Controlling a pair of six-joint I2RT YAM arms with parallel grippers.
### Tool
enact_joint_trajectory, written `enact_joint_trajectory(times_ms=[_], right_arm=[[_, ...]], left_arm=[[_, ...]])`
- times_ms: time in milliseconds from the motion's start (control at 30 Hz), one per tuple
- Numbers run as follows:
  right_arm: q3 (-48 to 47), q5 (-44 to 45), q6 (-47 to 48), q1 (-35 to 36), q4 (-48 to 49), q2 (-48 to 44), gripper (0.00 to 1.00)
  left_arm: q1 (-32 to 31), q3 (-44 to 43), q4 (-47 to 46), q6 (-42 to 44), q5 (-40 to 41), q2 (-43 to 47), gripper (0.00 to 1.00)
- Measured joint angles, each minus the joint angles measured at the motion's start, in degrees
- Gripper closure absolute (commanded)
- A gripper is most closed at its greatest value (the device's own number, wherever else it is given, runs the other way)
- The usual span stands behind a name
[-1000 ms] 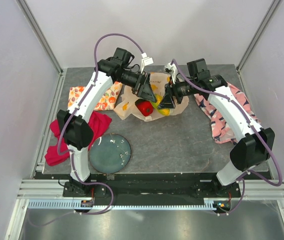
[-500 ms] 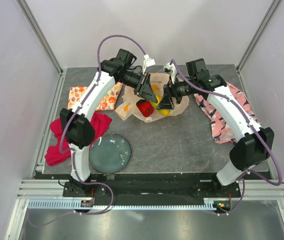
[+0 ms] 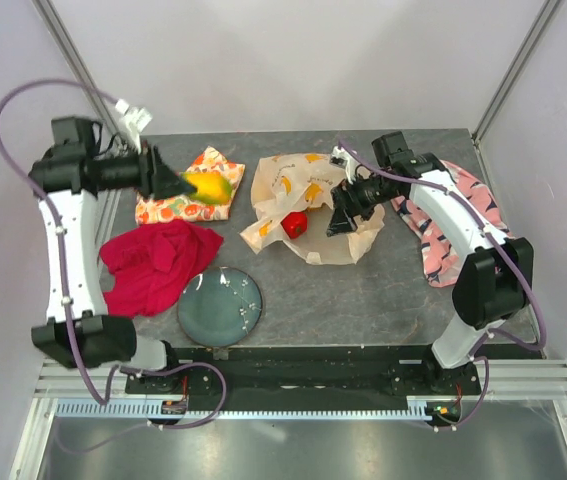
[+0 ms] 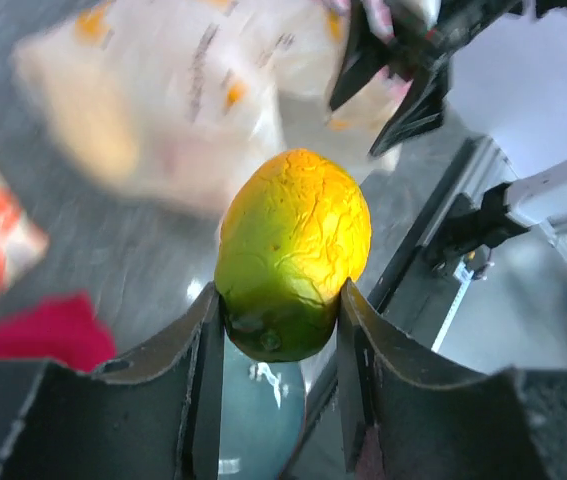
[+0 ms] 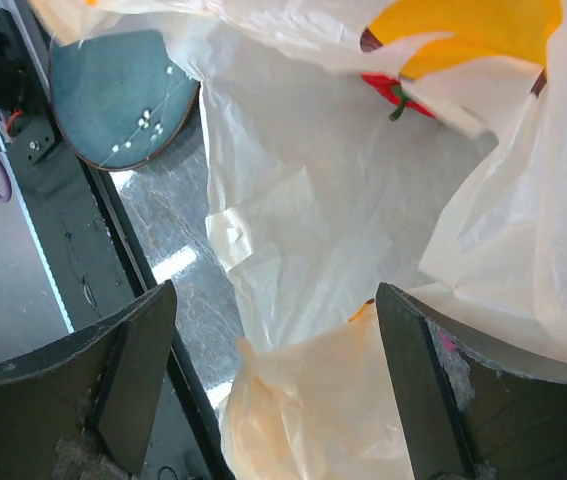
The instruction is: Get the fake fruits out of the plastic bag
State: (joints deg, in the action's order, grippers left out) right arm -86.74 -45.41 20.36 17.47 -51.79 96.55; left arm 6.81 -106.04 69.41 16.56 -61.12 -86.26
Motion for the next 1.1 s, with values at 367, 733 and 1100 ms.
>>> enact_joint_trajectory(times_ms=[367, 733, 1100], right_arm=[[-5.07, 1.79, 0.48, 0.02, -1.05, 2.89, 0.12], [-7.1, 3.26, 0.7, 0.02, -2.16, 2.62, 0.1], [-20.5, 6.62, 3.74, 0.7, -6.29, -3.91, 0.16]], left_arm=[[7.37, 44.13, -0.26, 9.42, 5.99, -4.04, 0.98], [7.56, 43.95, -5.84, 6.88, 9.99, -19.52, 0.35], [7.28, 30.47, -5.25, 6.97, 14.05, -10.86, 0.07]])
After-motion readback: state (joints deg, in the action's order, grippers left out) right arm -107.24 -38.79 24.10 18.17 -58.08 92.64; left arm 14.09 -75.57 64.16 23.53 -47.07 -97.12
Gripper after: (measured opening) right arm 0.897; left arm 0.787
